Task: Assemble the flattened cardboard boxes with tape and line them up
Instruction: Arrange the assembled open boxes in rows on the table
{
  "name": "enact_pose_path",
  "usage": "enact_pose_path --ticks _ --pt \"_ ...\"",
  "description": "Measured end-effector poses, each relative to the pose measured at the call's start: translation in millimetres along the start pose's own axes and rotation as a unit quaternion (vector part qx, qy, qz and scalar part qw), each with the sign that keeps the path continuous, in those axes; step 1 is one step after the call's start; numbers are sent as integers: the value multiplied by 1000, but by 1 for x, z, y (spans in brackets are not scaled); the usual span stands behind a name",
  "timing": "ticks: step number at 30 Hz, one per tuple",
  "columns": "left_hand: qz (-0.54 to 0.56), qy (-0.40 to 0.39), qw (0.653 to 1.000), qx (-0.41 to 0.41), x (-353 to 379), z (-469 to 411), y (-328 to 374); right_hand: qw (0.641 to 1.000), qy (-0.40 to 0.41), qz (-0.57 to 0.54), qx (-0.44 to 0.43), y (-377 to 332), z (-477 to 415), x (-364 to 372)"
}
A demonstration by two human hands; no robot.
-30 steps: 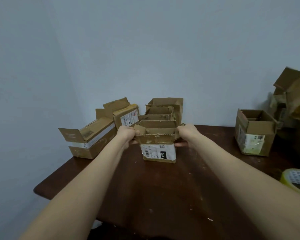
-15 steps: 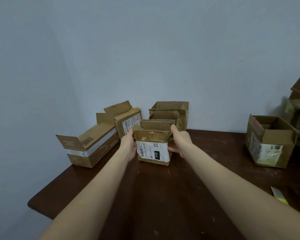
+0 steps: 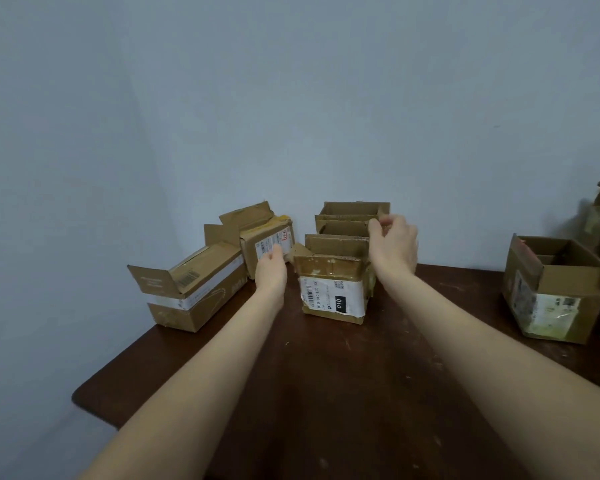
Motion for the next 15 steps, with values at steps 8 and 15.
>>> enact_pose_path --ticks 8,15 --pt "-282 262 889 248 -130 36 69 963 -206 20 -173 -118 67 131" --pt "-245 288 926 7 -221 -35 16 918 -375 26 -131 -110 125 229"
Point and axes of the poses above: each hand's wrist, its own z-axis away from the middle knuckle, its own x-axis out of the palm, y = z × x, the point moved 10 cm from there along -z, towards the middle knuckle, and after that the axes turned 12 degrees about -x, right-handed, at the moved point
